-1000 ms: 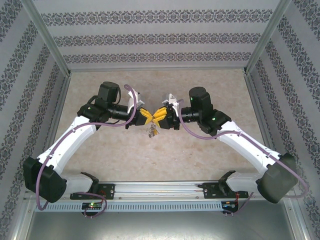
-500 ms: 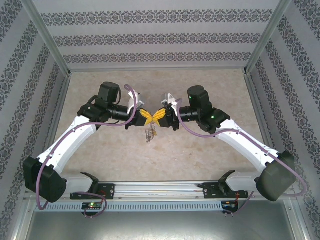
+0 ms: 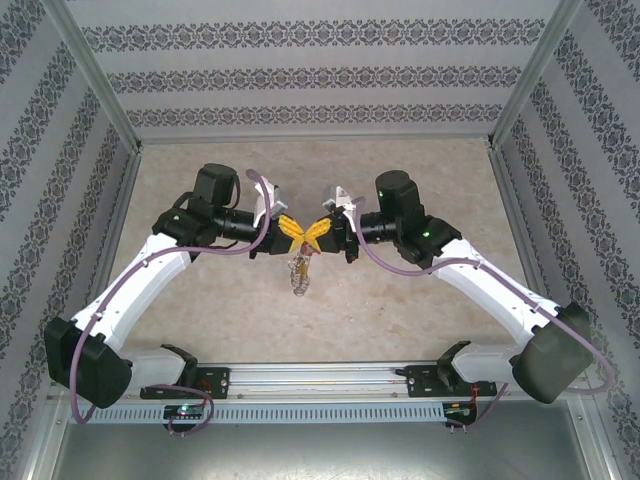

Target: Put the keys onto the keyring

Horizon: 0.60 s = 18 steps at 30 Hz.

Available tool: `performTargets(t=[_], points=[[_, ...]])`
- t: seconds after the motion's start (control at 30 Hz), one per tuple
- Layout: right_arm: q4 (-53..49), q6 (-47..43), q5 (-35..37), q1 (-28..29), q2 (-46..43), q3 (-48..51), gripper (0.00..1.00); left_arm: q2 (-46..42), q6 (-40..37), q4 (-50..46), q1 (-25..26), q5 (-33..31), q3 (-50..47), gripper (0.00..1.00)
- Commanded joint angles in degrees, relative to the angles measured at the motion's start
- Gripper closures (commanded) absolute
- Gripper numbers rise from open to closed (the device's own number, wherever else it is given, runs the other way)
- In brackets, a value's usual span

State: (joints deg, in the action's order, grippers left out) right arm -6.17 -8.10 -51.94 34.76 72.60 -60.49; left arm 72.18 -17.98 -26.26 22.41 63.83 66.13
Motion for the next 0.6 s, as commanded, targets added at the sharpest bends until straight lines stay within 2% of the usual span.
performTargets(t=[0.0,0.13,0.57], points=[[5.1,0.7,-2.0,0.5,-2.5,1.5,1.00,-1.8,1.2,4.8,0.1,0.7,-0.8,0.69],[10.6,4.0,-2.4,0.2,-4.0,3.5,1.00,-2.5,3.9,8.8,-0.4,-0.1,-3.7,0.64],[21.3,10.6,-2.0,-0.7,-5.6,7.4,1.00,-5.0,19.4,29.8,-3.5,5.4,-10.8,0.64]])
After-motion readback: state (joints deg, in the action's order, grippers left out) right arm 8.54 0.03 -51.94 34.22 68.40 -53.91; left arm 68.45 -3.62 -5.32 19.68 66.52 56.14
